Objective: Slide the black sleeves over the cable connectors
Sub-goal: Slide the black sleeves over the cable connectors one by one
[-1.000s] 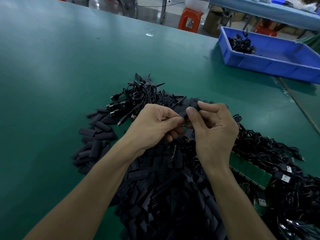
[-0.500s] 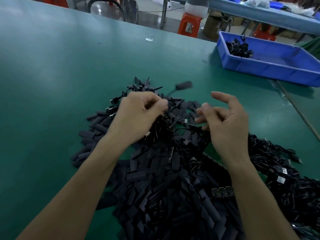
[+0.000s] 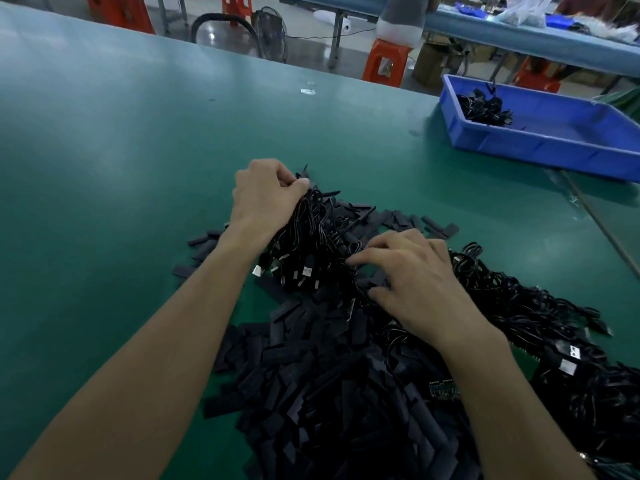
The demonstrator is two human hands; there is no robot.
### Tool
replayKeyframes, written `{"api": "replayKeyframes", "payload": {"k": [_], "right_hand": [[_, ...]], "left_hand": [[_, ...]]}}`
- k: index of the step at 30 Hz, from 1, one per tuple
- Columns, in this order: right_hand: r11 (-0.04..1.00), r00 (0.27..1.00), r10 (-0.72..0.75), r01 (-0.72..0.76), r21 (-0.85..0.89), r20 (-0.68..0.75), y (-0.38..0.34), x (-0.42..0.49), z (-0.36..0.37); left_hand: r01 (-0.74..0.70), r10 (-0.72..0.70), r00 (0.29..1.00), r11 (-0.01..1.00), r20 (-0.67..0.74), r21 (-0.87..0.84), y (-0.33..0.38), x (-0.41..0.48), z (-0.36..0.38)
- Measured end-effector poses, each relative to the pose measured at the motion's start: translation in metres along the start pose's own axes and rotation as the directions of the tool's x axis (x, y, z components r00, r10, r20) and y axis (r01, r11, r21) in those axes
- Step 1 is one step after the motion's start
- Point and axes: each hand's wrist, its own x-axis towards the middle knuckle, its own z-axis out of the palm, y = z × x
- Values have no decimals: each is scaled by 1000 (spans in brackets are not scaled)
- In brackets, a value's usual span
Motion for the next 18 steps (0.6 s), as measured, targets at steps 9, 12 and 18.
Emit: {"api": "replayKeyframes", "payload": {"k": [9, 12, 18], "right_hand": [[996, 993, -86, 83, 37, 80, -7, 2, 17], [993, 992, -103, 99, 64, 68, -2, 3, 13], [992, 981, -123, 127, -18, 147, -12, 0, 19]], "left_hand": [[-35, 37, 999, 993, -18, 110, 4, -2, 6], [-124, 133, 988, 987, -78, 103, 4, -12, 9], [-205, 203, 978, 978, -47, -36, -4, -26, 14]]}}
